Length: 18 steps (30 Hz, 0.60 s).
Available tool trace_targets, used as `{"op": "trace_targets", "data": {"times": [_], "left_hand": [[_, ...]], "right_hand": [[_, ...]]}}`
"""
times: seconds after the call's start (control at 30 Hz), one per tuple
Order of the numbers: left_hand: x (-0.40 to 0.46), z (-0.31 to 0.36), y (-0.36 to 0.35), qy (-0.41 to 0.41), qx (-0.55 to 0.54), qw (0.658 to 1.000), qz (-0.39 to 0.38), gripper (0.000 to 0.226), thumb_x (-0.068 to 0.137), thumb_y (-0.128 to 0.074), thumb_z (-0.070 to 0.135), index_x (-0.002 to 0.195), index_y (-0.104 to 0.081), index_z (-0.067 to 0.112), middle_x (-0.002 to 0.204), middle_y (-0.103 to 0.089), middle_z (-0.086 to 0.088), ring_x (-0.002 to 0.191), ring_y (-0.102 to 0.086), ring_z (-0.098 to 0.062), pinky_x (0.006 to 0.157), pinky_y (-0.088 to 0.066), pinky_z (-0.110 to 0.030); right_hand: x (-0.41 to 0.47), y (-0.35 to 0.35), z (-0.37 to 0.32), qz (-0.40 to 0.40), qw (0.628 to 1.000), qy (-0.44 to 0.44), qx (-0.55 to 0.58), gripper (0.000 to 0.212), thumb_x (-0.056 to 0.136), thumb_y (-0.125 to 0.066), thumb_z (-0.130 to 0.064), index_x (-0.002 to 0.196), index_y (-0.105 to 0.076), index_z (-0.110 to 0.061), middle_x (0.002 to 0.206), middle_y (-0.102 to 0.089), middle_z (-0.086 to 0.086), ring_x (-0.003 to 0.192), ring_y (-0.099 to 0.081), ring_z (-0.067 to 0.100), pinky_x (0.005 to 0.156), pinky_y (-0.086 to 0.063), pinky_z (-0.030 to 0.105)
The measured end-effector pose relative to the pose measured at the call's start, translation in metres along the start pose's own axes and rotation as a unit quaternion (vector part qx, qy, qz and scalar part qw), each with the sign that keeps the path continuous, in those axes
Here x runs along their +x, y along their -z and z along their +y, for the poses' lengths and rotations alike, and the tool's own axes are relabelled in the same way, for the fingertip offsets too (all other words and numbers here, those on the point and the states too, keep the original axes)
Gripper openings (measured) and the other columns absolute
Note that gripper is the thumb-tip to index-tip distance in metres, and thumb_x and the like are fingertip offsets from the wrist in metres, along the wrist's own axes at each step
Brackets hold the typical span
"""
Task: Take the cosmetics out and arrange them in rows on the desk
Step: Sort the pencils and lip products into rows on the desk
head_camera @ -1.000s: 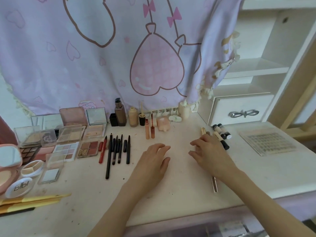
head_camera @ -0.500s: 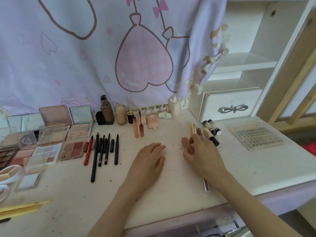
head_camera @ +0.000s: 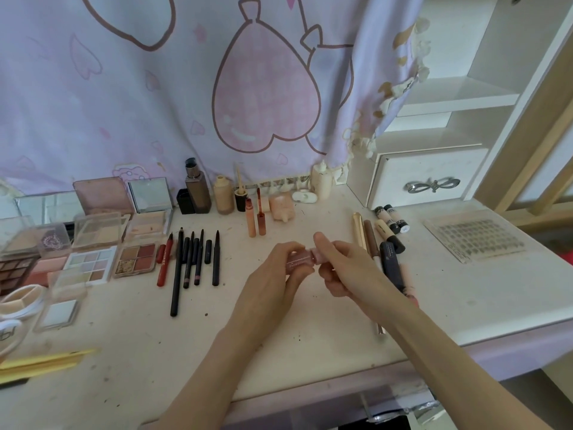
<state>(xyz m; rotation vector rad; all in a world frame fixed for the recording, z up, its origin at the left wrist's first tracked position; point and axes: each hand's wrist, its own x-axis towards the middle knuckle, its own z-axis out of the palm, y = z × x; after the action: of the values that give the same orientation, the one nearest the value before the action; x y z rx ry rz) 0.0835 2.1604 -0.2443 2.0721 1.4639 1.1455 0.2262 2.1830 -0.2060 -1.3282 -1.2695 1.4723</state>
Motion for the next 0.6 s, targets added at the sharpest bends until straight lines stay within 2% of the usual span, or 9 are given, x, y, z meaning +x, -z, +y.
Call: {"op": "trace_targets", "data": {"times": [0.1, 0.2, 0.27, 0.3, 0.37, 0.43, 0.47, 0.53, 0.6], "left_hand": [[-0.001, 0.005, 0.000, 0.040, -0.036, 0.998, 0.028, 0.028, 0.083, -0.038, 0.049, 0.098, -0.037, 0.025, 0.094, -0.061, 0.010, 0.082, -0.060, -0.010, 0.068, -0.046, -0.019], [0.000, 0.007, -0.002, 0.076, -0.096, 0.989, 0.088, 0.016, 0.094, -0.044, 0.029, 0.083, -0.039, 0.019, 0.077, -0.065, 0.009, 0.071, -0.063, -0.012, 0.062, -0.046, -0.023], [0.003, 0.007, -0.001, 0.106, -0.124, 0.980, 0.113, 0.019, 0.096, -0.041, 0.019, 0.077, -0.038, 0.017, 0.068, -0.063, -0.008, 0.061, -0.056, -0.024, 0.053, -0.041, -0.027], [0.005, 0.007, 0.000, 0.126, -0.143, 0.975, 0.115, 0.022, 0.096, -0.039, 0.018, 0.074, -0.037, 0.016, 0.064, -0.060, -0.010, 0.055, -0.049, -0.025, 0.049, -0.037, -0.025], [0.009, 0.009, 0.001, 0.163, -0.214, 0.957, 0.106, 0.029, 0.098, -0.033, 0.018, 0.069, -0.034, 0.016, 0.050, -0.048, 0.003, 0.044, -0.036, -0.013, 0.045, -0.032, -0.021], [0.012, 0.011, 0.004, 0.193, -0.290, 0.932, 0.096, 0.034, 0.101, -0.027, 0.020, 0.067, -0.033, 0.014, 0.044, -0.038, 0.008, 0.039, -0.026, -0.008, 0.040, -0.025, -0.021], [0.012, 0.012, 0.005, 0.202, -0.307, 0.925, 0.091, 0.036, 0.102, -0.024, 0.022, 0.068, -0.033, 0.012, 0.040, -0.039, 0.008, 0.037, -0.024, -0.007, 0.038, -0.024, -0.020], [0.012, 0.011, 0.006, 0.206, -0.297, 0.927, 0.095, 0.039, 0.102, -0.022, 0.026, 0.070, -0.035, 0.009, 0.038, -0.046, 0.010, 0.035, -0.026, -0.005, 0.038, -0.025, -0.017], [0.010, 0.010, 0.005, 0.193, -0.253, 0.943, 0.098, 0.038, 0.101, -0.025, 0.028, 0.073, -0.041, 0.008, 0.044, -0.055, 0.008, 0.039, -0.034, -0.004, 0.044, -0.029, -0.018]], "right_hand": [[0.001, -0.005, 0.002, 0.007, 1.000, 0.007, 0.019, 0.037, 0.093, -0.051, -0.042, 0.087, -0.057, -0.006, 0.048, -0.038, -0.005, 0.036, -0.025, 0.006, 0.037, -0.022, 0.017], [0.000, -0.010, 0.005, -0.022, 0.999, 0.029, 0.025, 0.033, 0.094, -0.049, -0.039, 0.083, -0.054, -0.008, 0.070, -0.046, 0.011, 0.039, -0.027, 0.005, 0.040, -0.024, 0.018], [-0.002, -0.012, 0.007, -0.035, 0.998, 0.049, 0.024, 0.030, 0.095, -0.049, -0.035, 0.077, -0.051, -0.011, 0.063, -0.045, 0.005, 0.040, -0.028, 0.006, 0.041, -0.026, 0.017], [-0.003, -0.013, 0.008, -0.033, 0.997, 0.075, 0.002, 0.028, 0.095, -0.049, -0.032, 0.076, -0.049, -0.012, 0.056, -0.043, -0.003, 0.041, -0.029, 0.006, 0.041, -0.027, 0.017], [-0.005, -0.013, 0.009, -0.017, 0.981, 0.169, -0.098, 0.018, 0.094, -0.052, -0.025, 0.080, -0.050, -0.014, 0.050, -0.044, -0.012, 0.046, -0.035, 0.005, 0.046, -0.032, 0.015], [-0.006, -0.012, 0.007, -0.014, 0.953, 0.245, -0.178, 0.006, 0.092, -0.055, -0.021, 0.087, -0.051, -0.020, 0.062, -0.051, -0.012, 0.056, -0.043, 0.003, 0.055, -0.037, 0.013], [-0.006, -0.011, 0.006, -0.018, 0.944, 0.263, -0.198, 0.007, 0.091, -0.056, -0.020, 0.091, -0.050, -0.025, 0.070, -0.053, -0.012, 0.060, -0.045, 0.001, 0.059, -0.038, 0.013], [-0.004, -0.008, 0.005, -0.032, 0.943, 0.254, -0.210, 0.012, 0.091, -0.056, -0.023, 0.098, -0.048, -0.029, 0.076, -0.053, -0.012, 0.062, -0.047, -0.001, 0.062, -0.038, 0.013], [-0.003, -0.009, 0.004, -0.031, 0.959, 0.190, -0.207, 0.016, 0.089, -0.054, -0.038, 0.098, -0.050, -0.025, 0.067, -0.053, -0.011, 0.052, -0.046, 0.001, 0.057, -0.037, 0.017]]}}
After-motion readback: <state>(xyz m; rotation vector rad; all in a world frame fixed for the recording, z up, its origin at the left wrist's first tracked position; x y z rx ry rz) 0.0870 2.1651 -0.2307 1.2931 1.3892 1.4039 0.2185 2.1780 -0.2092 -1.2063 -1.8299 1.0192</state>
